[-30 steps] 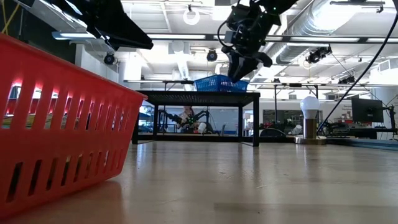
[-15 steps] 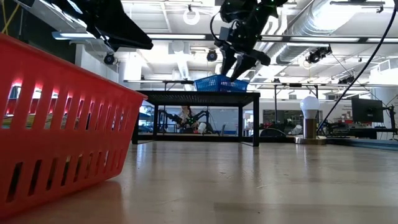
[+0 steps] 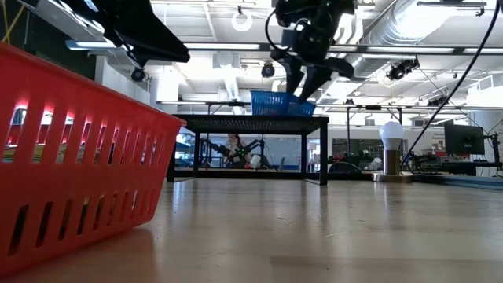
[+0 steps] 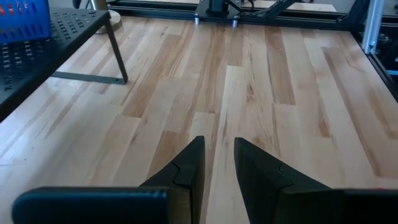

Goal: Pick & Place Office Desk Supplies
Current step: Put the blue bin with spring keychains on the shelf

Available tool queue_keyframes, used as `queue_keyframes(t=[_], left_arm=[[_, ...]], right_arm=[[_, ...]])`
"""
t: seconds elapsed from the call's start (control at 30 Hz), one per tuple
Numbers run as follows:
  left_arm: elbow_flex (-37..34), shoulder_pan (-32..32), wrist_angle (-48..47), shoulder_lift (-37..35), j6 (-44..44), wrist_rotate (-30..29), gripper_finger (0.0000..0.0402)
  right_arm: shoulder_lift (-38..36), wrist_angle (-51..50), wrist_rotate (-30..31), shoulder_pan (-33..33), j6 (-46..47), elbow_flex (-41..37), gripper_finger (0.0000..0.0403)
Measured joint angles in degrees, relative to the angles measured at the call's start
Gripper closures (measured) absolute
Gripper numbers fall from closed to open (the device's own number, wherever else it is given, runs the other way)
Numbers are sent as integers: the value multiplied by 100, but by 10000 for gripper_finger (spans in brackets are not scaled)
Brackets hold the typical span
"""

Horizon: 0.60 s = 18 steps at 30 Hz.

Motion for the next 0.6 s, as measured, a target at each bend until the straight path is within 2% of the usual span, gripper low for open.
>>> queue_keyframes(t=[0.17, 0.4, 0.6], left_arm=[[0, -114, -2, 0, 0, 1, 321], [0, -201, -2, 0, 2, 0, 321], [0, -199, -7, 0, 28, 0, 321]], right_arm=[[0, -84, 451, 120, 131, 0, 272], [0, 116, 594, 220, 124, 0, 287], [-85, 128, 992, 267, 228, 0, 292]])
